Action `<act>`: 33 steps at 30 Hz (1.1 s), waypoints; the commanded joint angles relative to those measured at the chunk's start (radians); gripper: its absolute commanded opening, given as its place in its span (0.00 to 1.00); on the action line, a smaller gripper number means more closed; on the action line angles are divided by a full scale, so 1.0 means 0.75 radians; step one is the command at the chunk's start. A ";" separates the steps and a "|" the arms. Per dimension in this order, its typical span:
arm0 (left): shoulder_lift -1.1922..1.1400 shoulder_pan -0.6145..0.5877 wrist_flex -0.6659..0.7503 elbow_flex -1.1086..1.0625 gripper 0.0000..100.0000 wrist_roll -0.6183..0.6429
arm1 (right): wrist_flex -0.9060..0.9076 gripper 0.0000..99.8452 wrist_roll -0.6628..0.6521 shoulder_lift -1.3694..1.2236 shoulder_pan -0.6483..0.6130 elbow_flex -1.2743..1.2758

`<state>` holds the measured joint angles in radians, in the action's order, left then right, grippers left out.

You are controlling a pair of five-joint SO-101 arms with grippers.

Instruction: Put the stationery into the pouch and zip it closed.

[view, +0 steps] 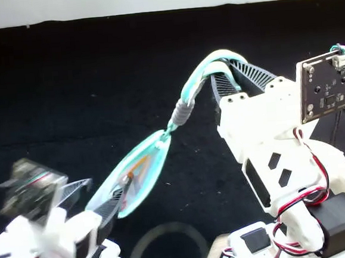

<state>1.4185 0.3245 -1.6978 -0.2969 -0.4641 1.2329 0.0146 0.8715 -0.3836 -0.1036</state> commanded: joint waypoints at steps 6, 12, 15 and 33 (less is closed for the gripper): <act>-0.017 0.011 -0.008 0.247 0.20 0.061 | -0.077 0.01 -0.010 0.003 -0.001 -0.030; -0.005 0.011 -0.008 0.036 0.20 0.053 | -0.167 0.01 -0.010 0.001 -0.003 -0.026; -0.003 0.011 0.004 -0.128 0.20 0.051 | -0.167 0.01 -0.012 0.001 -0.003 -0.026; -0.003 -0.038 0.072 -0.214 0.01 0.037 | -0.167 0.01 -0.012 -0.095 -0.013 -0.032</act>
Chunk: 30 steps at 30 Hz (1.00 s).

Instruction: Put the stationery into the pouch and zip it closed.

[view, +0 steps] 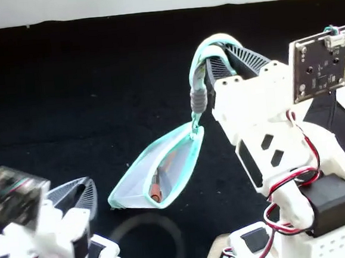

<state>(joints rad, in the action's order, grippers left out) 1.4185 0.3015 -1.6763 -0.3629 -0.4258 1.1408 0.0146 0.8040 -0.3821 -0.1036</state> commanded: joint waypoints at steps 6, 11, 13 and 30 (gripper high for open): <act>-0.003 0.007 0.215 -0.449 0.01 -0.049 | -0.095 0.01 -0.012 -0.009 -0.101 -0.026; -0.003 0.105 0.293 -0.590 0.01 -0.047 | -0.165 0.01 -0.012 -0.064 -0.107 -0.036; -0.003 0.122 0.311 -0.613 0.01 -0.035 | -0.193 0.01 -0.012 -0.087 -0.118 -0.036; -0.003 0.353 0.315 -0.617 0.01 0.055 | -0.334 0.01 -0.004 -0.134 -0.181 -0.038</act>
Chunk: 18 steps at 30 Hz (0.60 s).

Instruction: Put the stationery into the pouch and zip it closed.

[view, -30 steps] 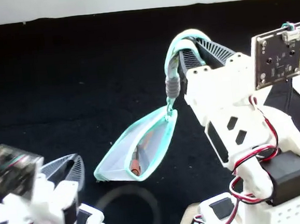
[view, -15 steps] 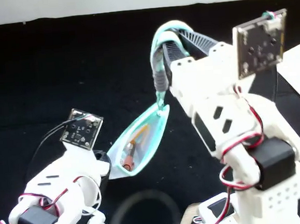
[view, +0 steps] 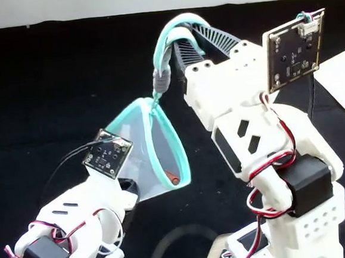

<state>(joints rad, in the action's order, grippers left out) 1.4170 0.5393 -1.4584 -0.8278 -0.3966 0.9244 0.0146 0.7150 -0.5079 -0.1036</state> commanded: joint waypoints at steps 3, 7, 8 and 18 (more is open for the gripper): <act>-0.001 0.036 0.033 0.003 0.01 0.039 | -0.046 0.01 -0.004 -0.028 -0.054 -0.038; -0.001 0.042 0.033 0.003 0.01 0.039 | -0.046 0.01 -0.004 -0.032 -0.118 -0.038; -0.001 0.048 0.033 0.003 0.01 0.039 | -0.048 0.01 -0.004 -0.036 -0.126 -0.038; -0.001 0.060 0.027 0.003 0.01 0.039 | -0.079 0.01 -0.004 -0.234 -0.255 -0.322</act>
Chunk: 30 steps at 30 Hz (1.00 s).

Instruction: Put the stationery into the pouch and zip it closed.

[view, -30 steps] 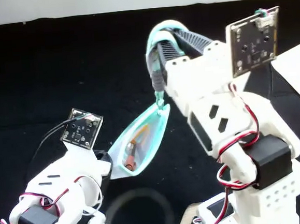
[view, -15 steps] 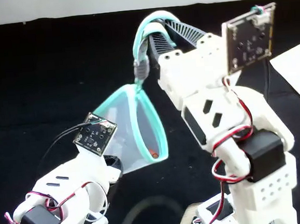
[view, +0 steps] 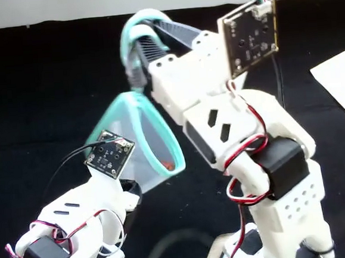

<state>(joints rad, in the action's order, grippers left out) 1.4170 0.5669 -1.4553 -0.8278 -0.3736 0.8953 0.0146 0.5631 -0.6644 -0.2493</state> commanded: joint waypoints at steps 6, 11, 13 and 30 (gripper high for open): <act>0.001 0.052 0.027 0.001 0.01 0.008 | -0.038 0.01 -0.008 -0.120 -0.089 -0.193; 0.001 0.056 0.029 0.001 0.01 0.008 | -0.038 0.01 -0.008 -0.126 -0.109 -0.199; 0.001 0.056 0.029 0.001 0.01 0.008 | -0.034 0.01 -0.008 -0.128 -0.148 -0.193; 0.001 0.050 0.016 0.001 0.01 0.006 | 0.011 0.01 -0.106 -0.255 -0.345 -0.202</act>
<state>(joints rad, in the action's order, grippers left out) 1.4170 0.5946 -1.4553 -0.8309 -0.3721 0.9030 -0.0545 0.3682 -0.9145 -0.3598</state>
